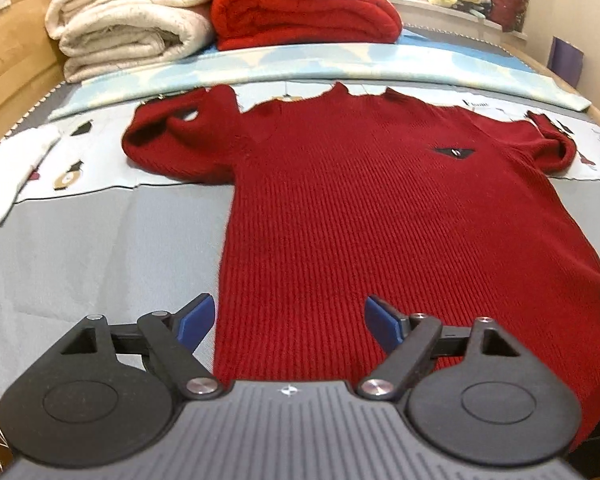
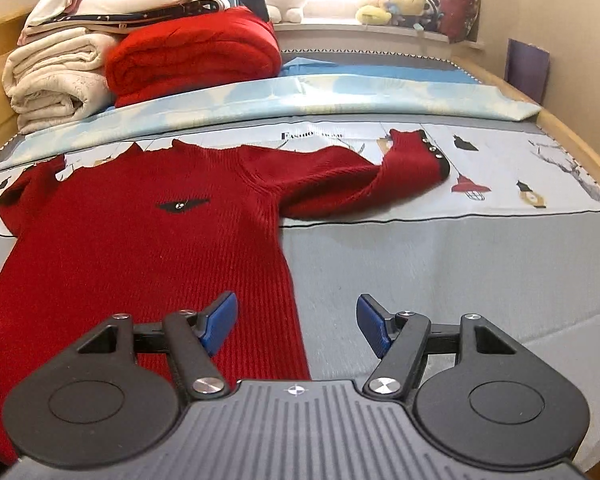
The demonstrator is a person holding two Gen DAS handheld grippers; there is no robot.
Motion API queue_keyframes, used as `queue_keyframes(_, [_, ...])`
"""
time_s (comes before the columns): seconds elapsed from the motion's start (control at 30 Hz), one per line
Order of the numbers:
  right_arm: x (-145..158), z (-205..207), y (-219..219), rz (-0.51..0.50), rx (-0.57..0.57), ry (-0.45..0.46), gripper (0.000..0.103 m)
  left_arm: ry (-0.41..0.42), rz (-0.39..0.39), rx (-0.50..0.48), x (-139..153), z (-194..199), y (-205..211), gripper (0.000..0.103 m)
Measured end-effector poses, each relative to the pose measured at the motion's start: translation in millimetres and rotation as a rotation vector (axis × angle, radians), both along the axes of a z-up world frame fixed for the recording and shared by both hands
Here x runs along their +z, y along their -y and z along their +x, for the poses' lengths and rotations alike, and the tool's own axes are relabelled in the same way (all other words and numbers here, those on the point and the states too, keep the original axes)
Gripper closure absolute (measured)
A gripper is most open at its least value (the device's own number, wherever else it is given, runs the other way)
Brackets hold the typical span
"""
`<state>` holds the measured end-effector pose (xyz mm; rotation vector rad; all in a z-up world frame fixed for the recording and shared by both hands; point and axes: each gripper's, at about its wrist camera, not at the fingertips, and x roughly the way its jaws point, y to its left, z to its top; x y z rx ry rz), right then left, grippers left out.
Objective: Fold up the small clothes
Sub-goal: 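Move the left tool to the black-cuffed sleeve and grasp the cuff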
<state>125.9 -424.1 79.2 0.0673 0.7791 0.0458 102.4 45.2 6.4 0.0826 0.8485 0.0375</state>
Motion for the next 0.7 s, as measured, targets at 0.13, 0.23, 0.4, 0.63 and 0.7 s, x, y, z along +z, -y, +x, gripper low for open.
queue_keyframes(0.13, [6,5,-5,0.020,-0.007,0.020,0.035,0.034,-0.036,0.001,4,10,-3,0.017])
queue_keyframes(0.23, [12,8,-9,0.034,-0.005,0.042,0.037,0.057,-0.045,0.046,9,16,-9,0.017])
queue_keyframes(0.4, [23,15,-17,0.046,-0.029,0.082,0.045,0.089,-0.090,0.126,31,43,-26,0.017])
queue_keyframes(0.63, [39,28,-41,0.037,-0.003,0.117,0.051,0.157,-0.033,0.068,79,135,-39,0.016])
queue_keyframes(0.7, [45,32,-47,0.043,0.021,0.123,0.051,0.177,0.018,0.076,85,162,-44,0.012])
